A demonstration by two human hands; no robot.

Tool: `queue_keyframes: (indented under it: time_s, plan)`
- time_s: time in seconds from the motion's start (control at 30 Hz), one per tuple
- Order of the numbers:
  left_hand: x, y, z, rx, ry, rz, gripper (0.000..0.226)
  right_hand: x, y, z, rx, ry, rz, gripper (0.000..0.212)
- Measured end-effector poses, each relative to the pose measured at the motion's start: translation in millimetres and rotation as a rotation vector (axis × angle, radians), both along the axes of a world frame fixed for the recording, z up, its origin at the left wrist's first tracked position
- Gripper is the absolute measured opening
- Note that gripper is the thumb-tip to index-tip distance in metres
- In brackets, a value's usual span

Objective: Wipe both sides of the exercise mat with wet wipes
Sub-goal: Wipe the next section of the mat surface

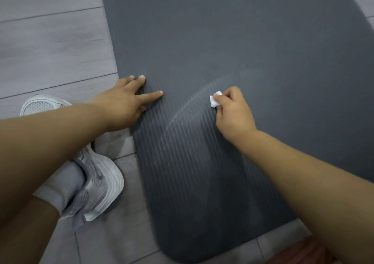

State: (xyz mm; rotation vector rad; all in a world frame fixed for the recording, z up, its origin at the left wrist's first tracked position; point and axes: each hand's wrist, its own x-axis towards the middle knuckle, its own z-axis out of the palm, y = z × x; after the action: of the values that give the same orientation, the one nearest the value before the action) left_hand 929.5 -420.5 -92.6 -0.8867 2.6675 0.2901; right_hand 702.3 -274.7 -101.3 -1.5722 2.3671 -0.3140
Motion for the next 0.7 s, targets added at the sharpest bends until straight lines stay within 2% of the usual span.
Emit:
queue_keyframes:
  time_s: [0.07,0.13,0.2,0.3,0.37,0.43,0.53,0.63,0.7]
  plan:
    - [1.3,6.5,4.6,0.017,0.003,-0.017,0.053,19.4,15.4,-1.1,-0.068,-0.028,0.197,0.026]
    - [1.8,14.8,8.9,0.012,0.06,-0.133,0.054,38.2,43.1,2.4,-0.152,-0.123,0.448,0.017]
    - [1.3,25.9,14.5,0.016,0.05,-0.265,0.059,41.1,73.6,0.8,-0.148,-0.086,0.566,0.016]
    - [-1.5,44.3,19.2,0.035,-0.255,-0.382,0.075,28.0,110.6,4.1,-0.093,-0.012,0.47,0.021]
    - [-2.7,54.0,23.5,0.04,-0.344,-0.449,0.09,20.0,129.7,13.1,-0.015,0.003,0.384,0.021]
    - [-2.4,61.8,25.9,0.021,-0.388,-0.518,0.098,15.2,149.0,19.4,0.067,0.062,0.356,0.032]
    - [-6.2,73.6,29.6,-0.003,-0.46,-0.556,0.103,24.1,176.1,27.1,0.238,0.137,0.478,0.051]
    - [-8.1,78.3,32.9,-0.017,-0.539,-0.574,0.12,32.6,193.9,30.4,0.566,0.118,0.612,0.087]
    - [-7.6,80.0,33.8,-0.031,-0.572,-0.572,0.126,33.8,197.8,29.7,0.588,0.123,0.602,0.098]
